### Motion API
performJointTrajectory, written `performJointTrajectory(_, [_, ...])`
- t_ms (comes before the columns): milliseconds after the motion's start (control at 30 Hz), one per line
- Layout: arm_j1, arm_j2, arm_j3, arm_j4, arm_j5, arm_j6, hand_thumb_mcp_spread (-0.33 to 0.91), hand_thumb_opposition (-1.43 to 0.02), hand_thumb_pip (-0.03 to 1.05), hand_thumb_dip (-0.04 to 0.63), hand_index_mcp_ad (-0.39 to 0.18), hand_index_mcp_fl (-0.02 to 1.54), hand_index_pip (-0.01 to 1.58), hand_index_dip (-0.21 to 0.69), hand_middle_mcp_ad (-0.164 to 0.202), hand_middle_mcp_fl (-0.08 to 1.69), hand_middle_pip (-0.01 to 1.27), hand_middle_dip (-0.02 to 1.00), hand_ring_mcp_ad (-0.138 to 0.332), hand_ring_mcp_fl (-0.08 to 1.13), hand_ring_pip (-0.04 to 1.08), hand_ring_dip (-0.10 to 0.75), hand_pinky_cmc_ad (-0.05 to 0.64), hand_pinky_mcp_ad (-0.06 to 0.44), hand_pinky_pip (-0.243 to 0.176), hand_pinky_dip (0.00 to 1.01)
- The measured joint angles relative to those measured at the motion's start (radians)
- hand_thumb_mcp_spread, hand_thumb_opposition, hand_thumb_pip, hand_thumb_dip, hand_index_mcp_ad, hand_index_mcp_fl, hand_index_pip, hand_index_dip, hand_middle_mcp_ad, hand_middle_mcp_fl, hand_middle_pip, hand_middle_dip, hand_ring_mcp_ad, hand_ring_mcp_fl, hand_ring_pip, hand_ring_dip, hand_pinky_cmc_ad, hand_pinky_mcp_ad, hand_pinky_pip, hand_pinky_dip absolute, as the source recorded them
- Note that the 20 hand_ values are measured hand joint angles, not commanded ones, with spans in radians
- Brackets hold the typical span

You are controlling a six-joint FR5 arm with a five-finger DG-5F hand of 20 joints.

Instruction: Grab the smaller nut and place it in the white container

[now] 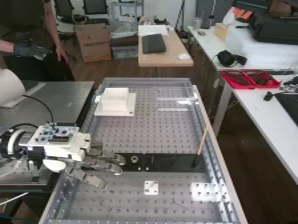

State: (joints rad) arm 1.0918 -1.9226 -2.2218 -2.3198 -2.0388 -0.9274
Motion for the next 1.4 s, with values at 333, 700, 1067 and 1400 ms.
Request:
performJointTrajectory(333, [0.007, 0.023, 0.007, -0.024, -0.002, 0.004, 0.38, -0.85, 0.74, 0.22, -0.154, 0.18, 1.55, 0.171, 0.063, 0.0, 0.13, 0.24, 0.14, 0.0, 0.07, 0.099, 0.398, 0.293, -0.061, 0.18])
performJointTrajectory(700, [0.064, 0.101, 0.029, -0.134, -0.029, 0.004, 0.38, -0.85, 0.74, 0.22, -0.154, 0.19, 1.55, 0.171, 0.063, 0.0, 0.13, 0.24, 0.138, 0.0, 0.07, 0.099, 0.396, 0.297, -0.059, 0.18])
performJointTrajectory(1067, [0.2, 0.124, 0.088, -0.227, -0.084, -0.007, 0.38, -0.85, 0.74, 0.22, -0.152, 0.2, 1.55, 0.171, 0.061, 0.0, 0.13, 0.24, 0.127, 0.0, 0.07, 0.099, 0.379, 0.293, -0.058, 0.18])
performJointTrajectory(1400, [0.351, 0.107, 0.151, -0.245, -0.137, 0.026, 0.38, -0.85, 0.74, 0.22, -0.152, 0.23, 1.55, 0.171, 0.066, 0.02, 0.13, 0.24, 0.127, 0.0, 0.07, 0.099, 0.379, 0.297, -0.058, 0.18])
